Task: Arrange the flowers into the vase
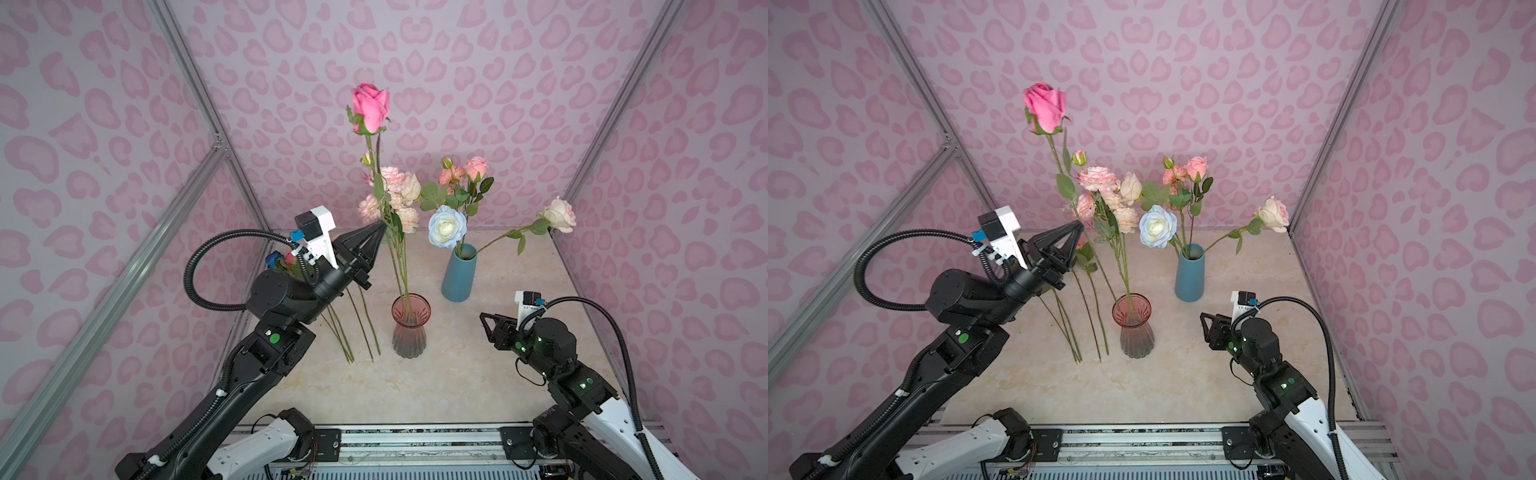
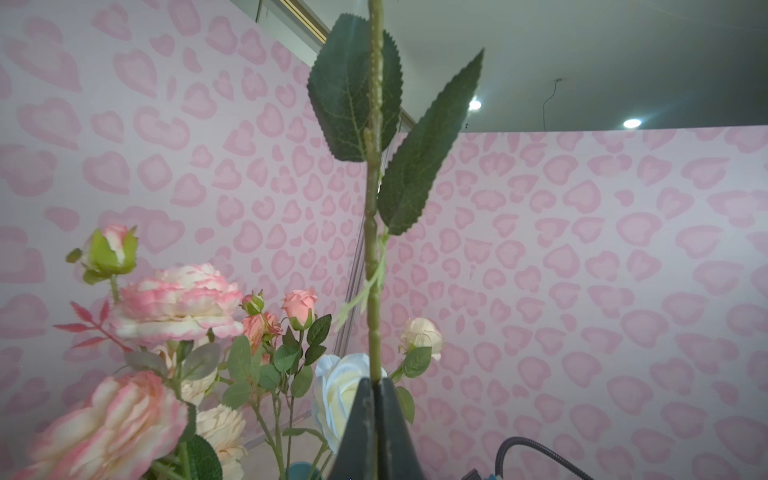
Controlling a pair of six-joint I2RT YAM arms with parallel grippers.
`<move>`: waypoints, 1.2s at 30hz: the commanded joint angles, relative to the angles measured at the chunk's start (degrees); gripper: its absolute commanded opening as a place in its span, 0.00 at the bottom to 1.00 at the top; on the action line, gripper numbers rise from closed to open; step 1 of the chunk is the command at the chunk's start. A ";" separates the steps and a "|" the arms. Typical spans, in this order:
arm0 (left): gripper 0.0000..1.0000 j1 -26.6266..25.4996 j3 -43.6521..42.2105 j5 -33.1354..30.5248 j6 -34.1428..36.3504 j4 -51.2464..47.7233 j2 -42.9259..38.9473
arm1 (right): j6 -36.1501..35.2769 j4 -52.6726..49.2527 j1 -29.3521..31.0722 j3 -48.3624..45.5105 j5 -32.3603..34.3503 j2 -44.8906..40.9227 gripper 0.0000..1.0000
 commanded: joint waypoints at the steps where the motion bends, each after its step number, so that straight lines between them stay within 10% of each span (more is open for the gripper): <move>1: 0.03 -1.98 -1.14 -4.95 5.46 5.80 2.10 | -0.35 -0.46 0.16 0.56 -0.61 -0.72 0.53; 15: 0.04 -5.31 -7.76 -12.77 8.09 6.07 7.34 | -0.85 0.48 0.06 -1.11 -1.06 -0.55 0.53; 24: 0.35 -6.51 -9.03 -17.39 7.41 -4.71 4.65 | -0.79 -0.76 0.04 -0.94 -1.31 -0.16 0.56; 27: 0.60 -6.57 -9.56 -16.98 7.32 -6.96 3.09 | -0.24 -0.62 -0.02 -1.12 -1.32 -0.48 0.56; 36: 0.69 -7.66 -3.19 -13.50 7.10 -22.44 6.55 | -0.05 -1.08 0.02 0.03 -1.64 -0.21 0.56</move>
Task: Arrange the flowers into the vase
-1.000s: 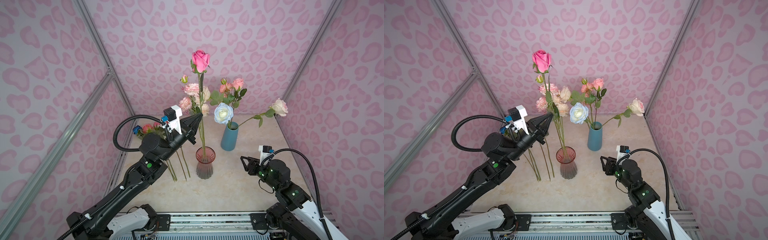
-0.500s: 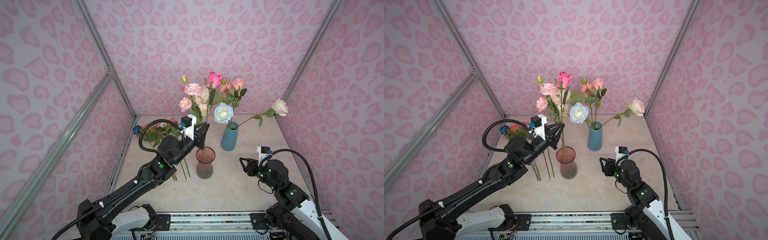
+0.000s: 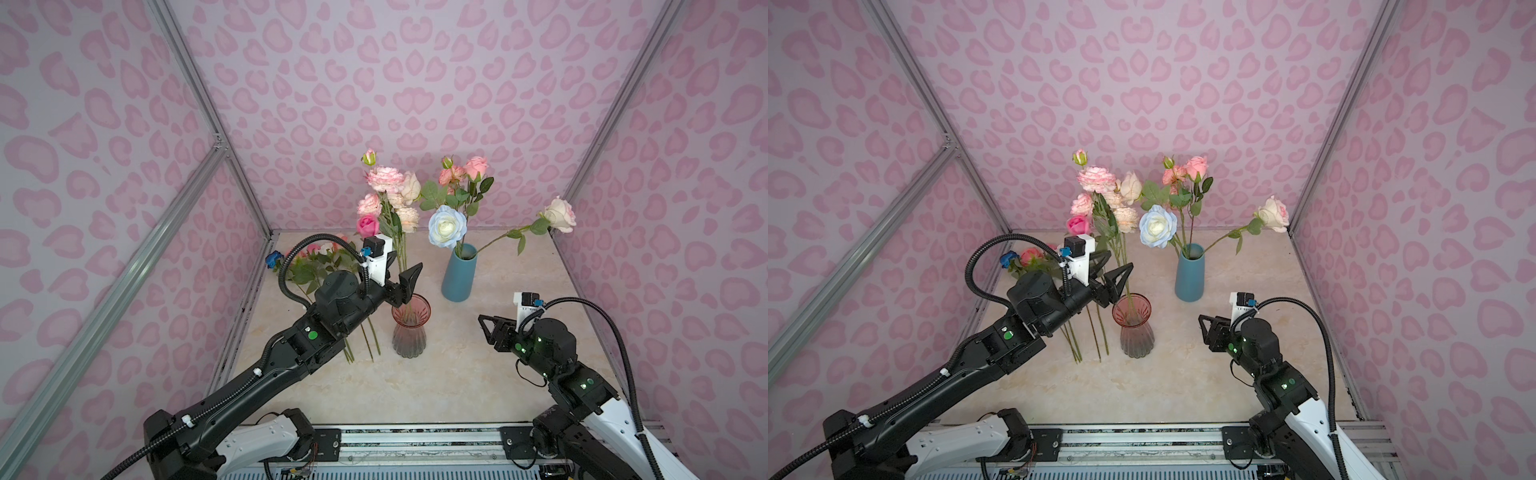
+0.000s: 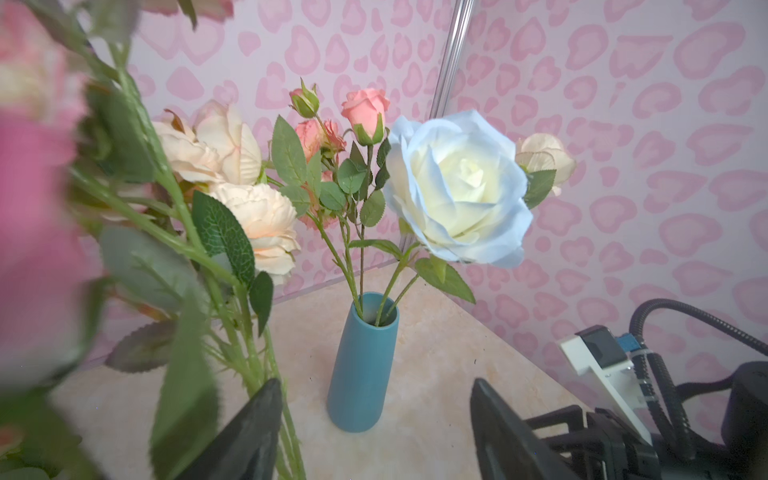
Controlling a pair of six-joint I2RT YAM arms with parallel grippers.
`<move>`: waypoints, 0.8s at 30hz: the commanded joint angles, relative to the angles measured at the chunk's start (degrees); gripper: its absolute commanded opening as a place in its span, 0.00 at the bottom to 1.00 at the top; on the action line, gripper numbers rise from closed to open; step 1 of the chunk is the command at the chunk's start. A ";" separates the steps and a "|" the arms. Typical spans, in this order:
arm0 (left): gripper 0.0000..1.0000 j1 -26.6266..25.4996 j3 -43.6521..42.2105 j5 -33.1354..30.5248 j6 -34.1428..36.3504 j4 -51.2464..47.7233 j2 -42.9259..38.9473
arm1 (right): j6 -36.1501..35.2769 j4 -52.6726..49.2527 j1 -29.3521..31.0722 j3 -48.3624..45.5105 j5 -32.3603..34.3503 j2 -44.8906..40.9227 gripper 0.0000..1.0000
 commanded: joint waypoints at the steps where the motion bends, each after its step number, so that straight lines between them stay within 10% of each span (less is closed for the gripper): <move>1: 0.69 -0.99 1.28 1.04 0.61 -6.55 0.16 | 0.28 -0.15 0.00 0.33 -0.34 -0.18 0.56; 17: 0.57 -1.84 7.83 7.06 2.32 -12.43 -9.99 | -0.10 1.12 0.03 0.16 -0.33 -0.23 0.56; 21: 0.61 -1.85 6.21 -7.47 3.34 -15.00 -18.30 | -0.68 -0.05 0.04 0.20 0.17 -1.00 0.56; 24: 0.59 -1.70 8.16 -30.33 0.95 -22.21 -21.59 | -1.23 -0.76 0.04 0.29 0.07 -1.00 0.56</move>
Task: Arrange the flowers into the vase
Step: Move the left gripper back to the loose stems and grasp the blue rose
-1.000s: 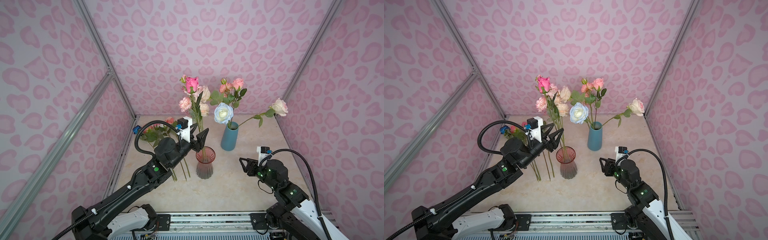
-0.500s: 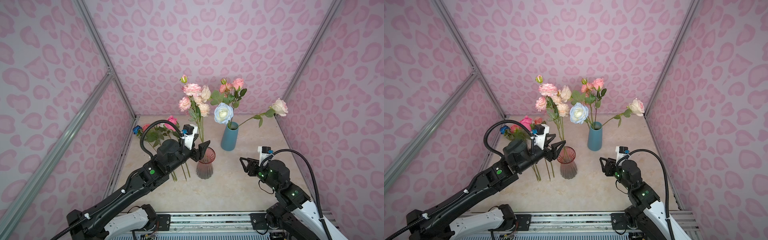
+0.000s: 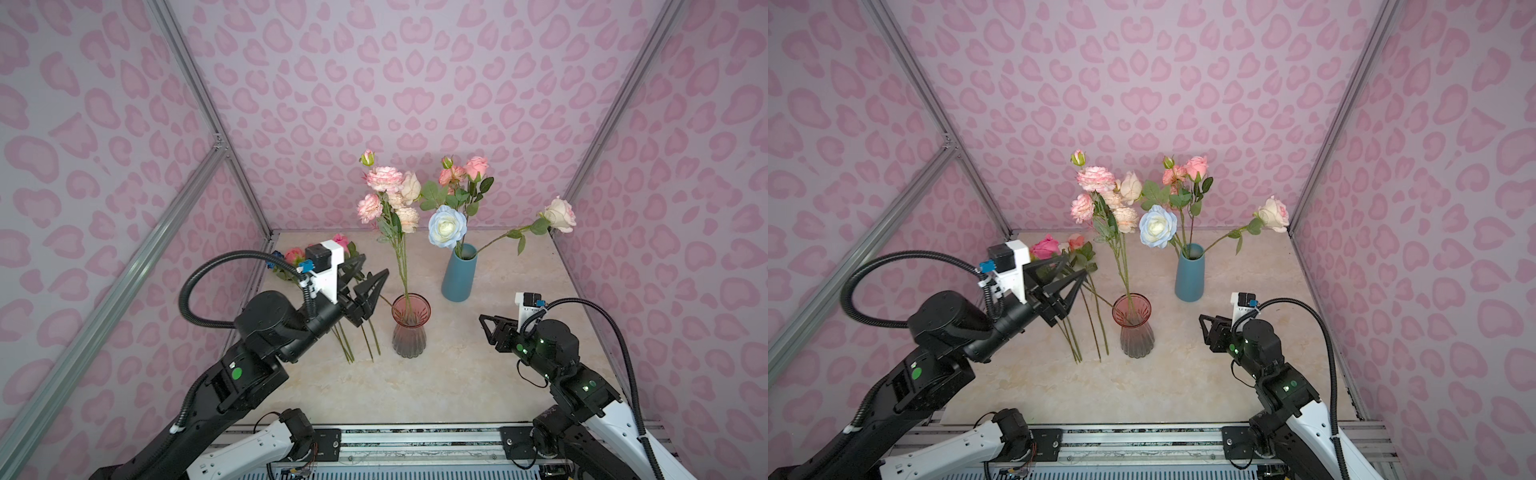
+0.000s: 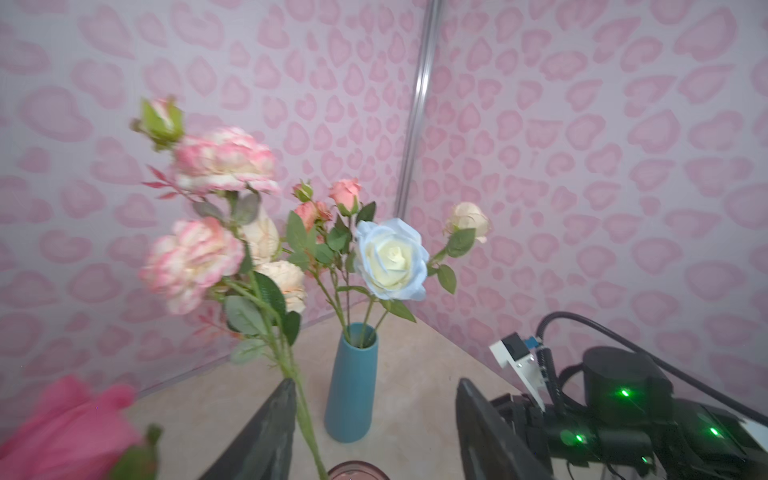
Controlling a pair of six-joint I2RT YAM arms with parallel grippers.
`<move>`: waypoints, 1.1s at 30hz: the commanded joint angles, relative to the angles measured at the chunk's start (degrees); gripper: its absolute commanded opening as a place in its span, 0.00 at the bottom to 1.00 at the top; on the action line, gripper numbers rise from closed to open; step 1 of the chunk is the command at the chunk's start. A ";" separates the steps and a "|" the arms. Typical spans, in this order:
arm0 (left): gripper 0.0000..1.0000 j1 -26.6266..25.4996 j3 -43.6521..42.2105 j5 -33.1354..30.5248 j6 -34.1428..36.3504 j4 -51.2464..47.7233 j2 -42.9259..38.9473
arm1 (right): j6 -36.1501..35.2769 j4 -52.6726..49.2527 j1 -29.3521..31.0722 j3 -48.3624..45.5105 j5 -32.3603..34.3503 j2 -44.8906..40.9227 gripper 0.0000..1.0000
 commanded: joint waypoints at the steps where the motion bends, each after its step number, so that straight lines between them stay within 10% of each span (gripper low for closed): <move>1: 0.59 0.60 1.37 -29.10 -3.02 -8.35 -2.08 | -0.99 -0.70 -0.02 0.17 0.21 0.06 0.55; 4: 0.59 3.75 -0.88 -41.49 -8.69 -14.96 -3.84 | -0.59 0.27 0.04 -0.40 0.15 0.29 0.54; 8: 0.56 14.84 -5.57 -38.66 -18.78 -21.78 -6.70 | -0.10 1.46 0.03 -0.70 -0.57 0.97 0.53; 19: 0.53 47.98 -16.81 6.86 -30.67 -15.05 9.03 | -0.67 1.22 -0.22 -1.46 -1.18 0.34 0.53; 33: 0.56 51.34 -17.98 11.37 -34.46 -1.22 44.05 | 0.15 4.26 -0.70 -4.24 -2.84 1.80 0.53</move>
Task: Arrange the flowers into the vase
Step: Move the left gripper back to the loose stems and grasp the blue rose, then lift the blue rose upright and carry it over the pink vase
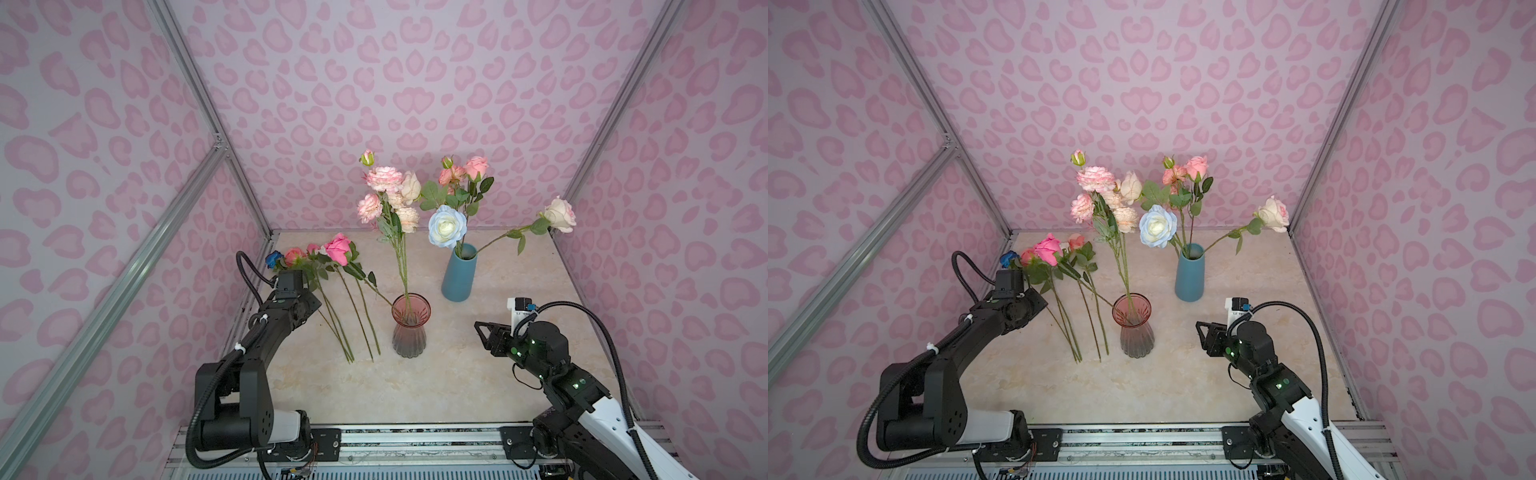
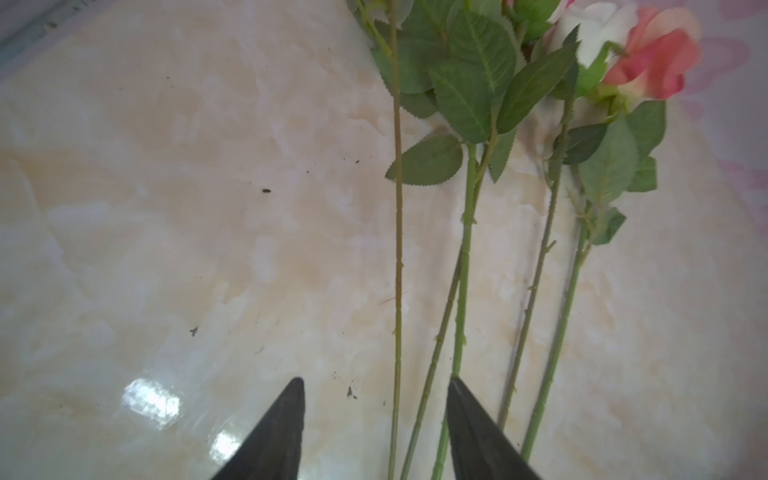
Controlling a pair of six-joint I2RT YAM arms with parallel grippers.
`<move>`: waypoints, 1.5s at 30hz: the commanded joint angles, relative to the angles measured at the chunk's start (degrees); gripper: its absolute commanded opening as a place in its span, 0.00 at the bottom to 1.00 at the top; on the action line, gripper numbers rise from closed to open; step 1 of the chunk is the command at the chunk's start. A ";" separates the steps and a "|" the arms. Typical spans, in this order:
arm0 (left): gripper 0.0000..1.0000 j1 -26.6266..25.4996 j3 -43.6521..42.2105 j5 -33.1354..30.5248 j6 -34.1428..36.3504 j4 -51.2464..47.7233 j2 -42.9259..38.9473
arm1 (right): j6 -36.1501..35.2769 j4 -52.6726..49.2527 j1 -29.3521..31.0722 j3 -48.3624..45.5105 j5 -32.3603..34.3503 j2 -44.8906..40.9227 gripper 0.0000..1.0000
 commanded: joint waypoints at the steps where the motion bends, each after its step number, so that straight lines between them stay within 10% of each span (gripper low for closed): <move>1: 0.55 0.38 1.07 3.61 -0.23 5.98 4.93 | -0.80 1.27 -0.39 0.08 -0.31 0.21 0.53; 20: 0.05 0.37 4.57 3.80 4.85 3.99 5.84 | -2.78 0.57 -1.45 1.88 -0.32 1.46 0.53; 31: 0.04 -1.91 9.08 2.86 8.05 -4.99 -19.00 | -2.06 0.23 -1.45 3.25 -1.60 1.00 0.53; 45: 0.04 -18.78 22.98 2.33 26.85 -4.88 -43.65 | -0.80 -0.81 -1.41 4.38 -0.33 0.41 0.52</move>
